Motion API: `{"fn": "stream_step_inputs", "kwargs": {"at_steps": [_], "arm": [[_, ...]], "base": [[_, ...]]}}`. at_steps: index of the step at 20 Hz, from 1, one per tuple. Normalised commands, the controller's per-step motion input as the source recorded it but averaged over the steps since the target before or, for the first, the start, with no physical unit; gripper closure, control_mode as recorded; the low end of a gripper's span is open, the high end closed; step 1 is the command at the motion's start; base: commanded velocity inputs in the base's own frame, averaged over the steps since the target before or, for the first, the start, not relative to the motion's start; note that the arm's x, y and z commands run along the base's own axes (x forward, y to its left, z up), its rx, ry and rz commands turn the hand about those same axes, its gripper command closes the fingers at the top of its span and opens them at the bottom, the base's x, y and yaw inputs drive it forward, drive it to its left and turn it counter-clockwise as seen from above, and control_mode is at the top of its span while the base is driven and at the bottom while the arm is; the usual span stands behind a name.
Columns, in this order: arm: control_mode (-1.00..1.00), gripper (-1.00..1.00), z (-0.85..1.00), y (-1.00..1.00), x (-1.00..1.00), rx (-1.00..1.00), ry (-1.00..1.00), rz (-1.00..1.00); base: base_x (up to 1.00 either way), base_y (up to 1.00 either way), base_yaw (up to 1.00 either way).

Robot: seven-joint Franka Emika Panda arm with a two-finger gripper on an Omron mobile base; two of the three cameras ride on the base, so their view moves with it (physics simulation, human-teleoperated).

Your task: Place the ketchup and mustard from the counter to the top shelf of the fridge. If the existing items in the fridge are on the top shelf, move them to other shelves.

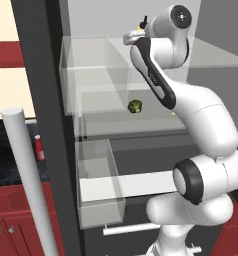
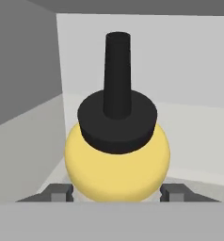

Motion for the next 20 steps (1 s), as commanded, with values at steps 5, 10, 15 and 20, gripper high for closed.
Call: {"fn": "stream_step_inputs", "kwargs": {"at_steps": [5, 10, 15, 20], "arm": [[-1.00, -1.00, -0.06, 0.00, 0.25, 0.00, -0.02, 0.00], [-1.00, -1.00, -0.08, 0.00, 0.22, 0.00, -0.08, 0.00], [-1.00, -1.00, -0.01, 0.00, 0.10, 0.00, -0.01, 0.01], [-1.00, -1.00, 0.00, 0.00, 0.10, 0.00, 0.00, 0.00]], "base": [[0.00, 0.00, 0.00], [0.00, 0.00, 0.00], [0.00, 0.00, 0.00], [0.00, 0.00, 0.00]]}}
